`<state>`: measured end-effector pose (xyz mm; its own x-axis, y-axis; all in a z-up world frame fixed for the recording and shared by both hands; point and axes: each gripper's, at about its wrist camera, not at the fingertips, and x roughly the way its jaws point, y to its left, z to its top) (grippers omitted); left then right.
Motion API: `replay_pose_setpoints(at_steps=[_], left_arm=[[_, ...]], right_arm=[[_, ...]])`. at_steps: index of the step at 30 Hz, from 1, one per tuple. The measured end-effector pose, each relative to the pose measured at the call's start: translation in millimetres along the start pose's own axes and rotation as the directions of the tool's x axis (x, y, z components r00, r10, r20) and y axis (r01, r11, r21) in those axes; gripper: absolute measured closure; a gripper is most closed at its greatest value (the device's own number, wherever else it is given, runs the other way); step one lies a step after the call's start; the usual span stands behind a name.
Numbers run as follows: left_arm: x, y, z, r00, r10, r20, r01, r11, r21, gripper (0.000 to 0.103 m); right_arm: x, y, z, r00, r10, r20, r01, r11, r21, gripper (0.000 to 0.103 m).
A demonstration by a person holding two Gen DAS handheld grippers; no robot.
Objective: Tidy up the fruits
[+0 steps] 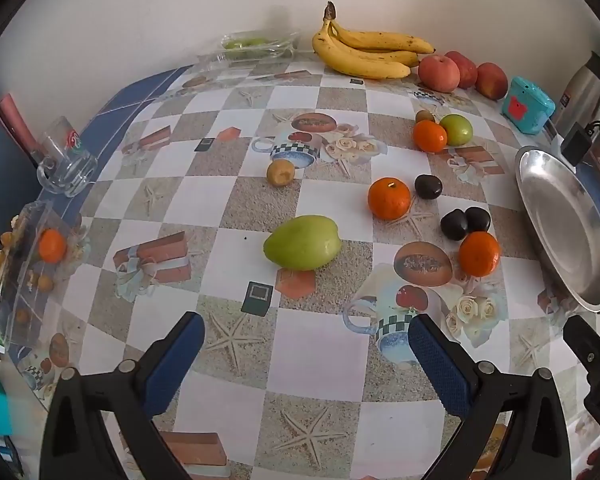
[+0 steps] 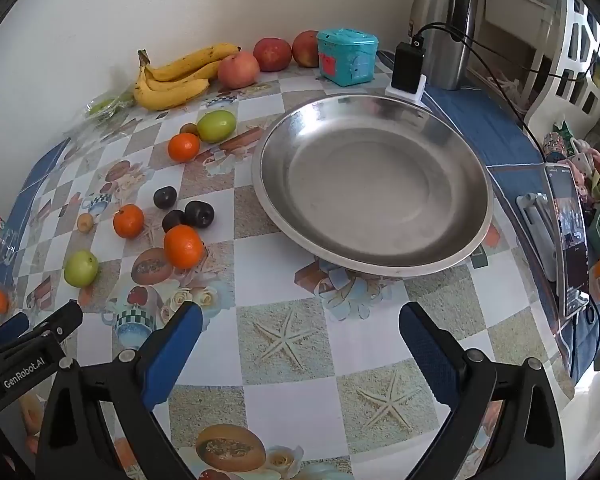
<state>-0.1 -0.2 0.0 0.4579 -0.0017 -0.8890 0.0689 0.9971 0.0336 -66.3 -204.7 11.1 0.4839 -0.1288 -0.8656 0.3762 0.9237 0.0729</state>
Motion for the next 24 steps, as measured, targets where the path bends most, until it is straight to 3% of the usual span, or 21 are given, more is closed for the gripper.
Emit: replay_pose_setpoints(at_steps=[24], left_arm=[[3, 3, -2, 1.0, 0.009, -0.001, -0.009, 1.0, 0.003, 0.0]], right_arm=[[-2, 0, 0, 1.0, 0.004, 0.007, -0.004, 1.0, -0.002, 0.004]])
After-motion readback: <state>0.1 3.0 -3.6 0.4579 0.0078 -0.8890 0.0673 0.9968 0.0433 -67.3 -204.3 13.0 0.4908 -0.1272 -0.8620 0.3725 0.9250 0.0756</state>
